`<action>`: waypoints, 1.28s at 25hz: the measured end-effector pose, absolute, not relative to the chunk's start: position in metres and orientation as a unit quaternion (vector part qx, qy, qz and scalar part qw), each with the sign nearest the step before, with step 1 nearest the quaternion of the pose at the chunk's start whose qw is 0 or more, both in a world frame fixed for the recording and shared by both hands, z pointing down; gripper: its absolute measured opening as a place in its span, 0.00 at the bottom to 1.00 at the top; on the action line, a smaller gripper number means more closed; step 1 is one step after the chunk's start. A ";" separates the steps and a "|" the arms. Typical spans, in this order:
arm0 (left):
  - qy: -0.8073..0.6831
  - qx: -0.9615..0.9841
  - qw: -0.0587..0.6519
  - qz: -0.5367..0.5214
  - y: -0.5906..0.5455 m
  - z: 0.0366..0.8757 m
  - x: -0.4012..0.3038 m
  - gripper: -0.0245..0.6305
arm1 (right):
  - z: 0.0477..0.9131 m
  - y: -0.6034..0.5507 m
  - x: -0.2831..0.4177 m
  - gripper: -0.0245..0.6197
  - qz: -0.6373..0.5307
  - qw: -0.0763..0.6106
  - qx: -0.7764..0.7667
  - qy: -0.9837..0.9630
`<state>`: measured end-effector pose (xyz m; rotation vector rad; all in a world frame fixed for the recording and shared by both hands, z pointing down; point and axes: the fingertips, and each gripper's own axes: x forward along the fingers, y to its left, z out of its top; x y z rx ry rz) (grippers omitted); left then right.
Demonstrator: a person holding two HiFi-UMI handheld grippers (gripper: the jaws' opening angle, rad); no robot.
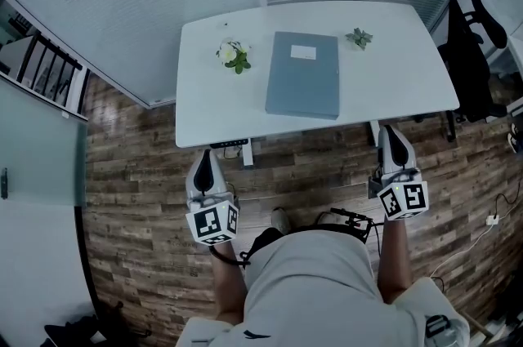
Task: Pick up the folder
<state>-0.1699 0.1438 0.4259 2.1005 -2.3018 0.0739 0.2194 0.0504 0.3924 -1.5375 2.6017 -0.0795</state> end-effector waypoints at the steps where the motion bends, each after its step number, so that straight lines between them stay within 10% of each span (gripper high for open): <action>1: -0.738 0.675 0.012 0.024 0.140 0.426 -0.175 0.05 | 0.392 0.047 0.215 0.04 -0.025 0.059 -0.509 0.858; 32: -0.766 0.641 0.030 0.030 -0.034 0.431 -0.250 0.05 | 0.399 -0.162 0.161 0.04 -0.059 0.068 -0.492 0.866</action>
